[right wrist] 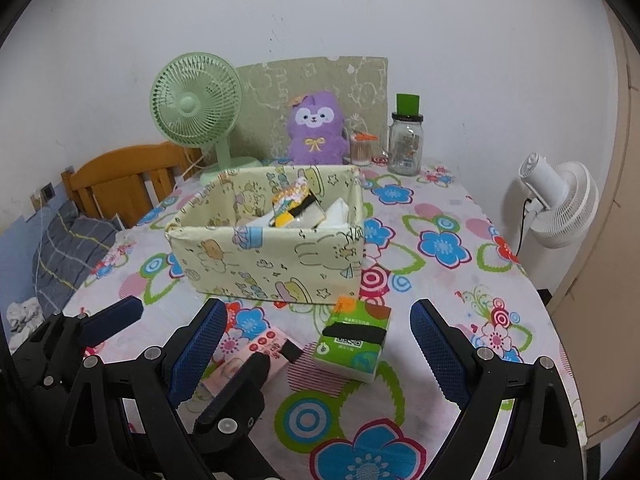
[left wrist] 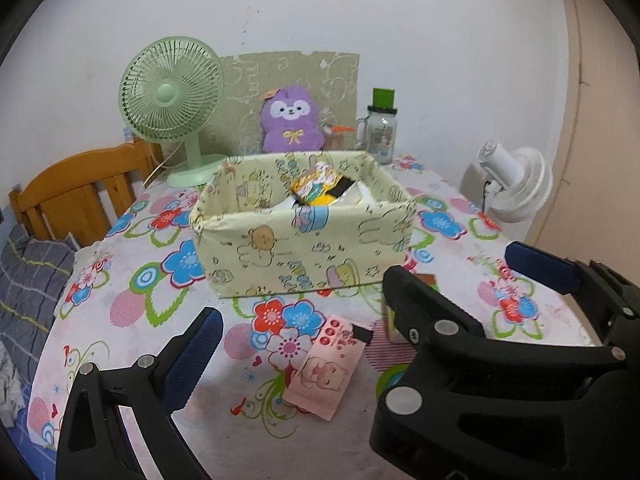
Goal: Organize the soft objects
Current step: 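Move the left tool to the pink wipes packet while the right tool approaches the green tissue pack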
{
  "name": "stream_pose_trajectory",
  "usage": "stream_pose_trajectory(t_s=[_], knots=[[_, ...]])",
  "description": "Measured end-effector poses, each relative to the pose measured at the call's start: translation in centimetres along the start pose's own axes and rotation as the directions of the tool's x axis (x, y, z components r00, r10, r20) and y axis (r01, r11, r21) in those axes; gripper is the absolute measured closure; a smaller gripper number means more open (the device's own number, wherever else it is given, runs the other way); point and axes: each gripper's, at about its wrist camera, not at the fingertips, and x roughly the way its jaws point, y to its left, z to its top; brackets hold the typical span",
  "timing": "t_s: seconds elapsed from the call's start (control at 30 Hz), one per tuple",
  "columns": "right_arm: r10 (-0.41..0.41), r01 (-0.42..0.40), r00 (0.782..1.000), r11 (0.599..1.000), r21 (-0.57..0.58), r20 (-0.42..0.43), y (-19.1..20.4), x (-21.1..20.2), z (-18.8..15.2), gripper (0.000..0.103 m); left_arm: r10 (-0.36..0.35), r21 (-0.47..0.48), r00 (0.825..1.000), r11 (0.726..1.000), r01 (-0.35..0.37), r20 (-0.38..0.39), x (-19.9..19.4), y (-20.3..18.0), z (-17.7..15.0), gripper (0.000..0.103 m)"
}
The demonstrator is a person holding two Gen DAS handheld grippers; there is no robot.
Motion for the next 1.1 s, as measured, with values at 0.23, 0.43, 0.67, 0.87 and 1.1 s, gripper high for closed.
stream_pose_trajectory(t_s=[0.23,0.43,0.67,0.87,1.1], knots=[[-0.004,0.004,0.999,1.0,0.011,-0.051,-0.4,2.0,-1.0,0.008,-0.016,0.005,0.998,1.0,0.016,-0.054,2.0,-0.2,-0.9,0.003],[-0.003,0.005,0.997,1.0,0.026,-0.08,-0.7,3.4,-1.4,0.008,-0.029,-0.001,0.995,1.0,0.029,-0.093,3.4,-0.2,-1.2,0.004],[-0.011,0.015,0.993,0.999,0.033,-0.118,-0.9,4.9,-2.0,0.008,-0.034,0.003,0.991,0.999,0.034,-0.127,4.7,-0.1,-1.7,0.01],[-0.015,0.021,0.989,0.999,0.042,-0.148,-1.2,6.1,-2.5,0.008,-0.033,0.003,0.987,0.999,0.034,-0.158,5.9,0.1,-2.1,0.012],[-0.019,0.028,0.985,0.998,0.051,-0.17,-1.5,7.1,-2.6,0.008,-0.031,-0.001,0.981,1.0,0.031,-0.191,7.1,0.4,-2.3,0.018]])
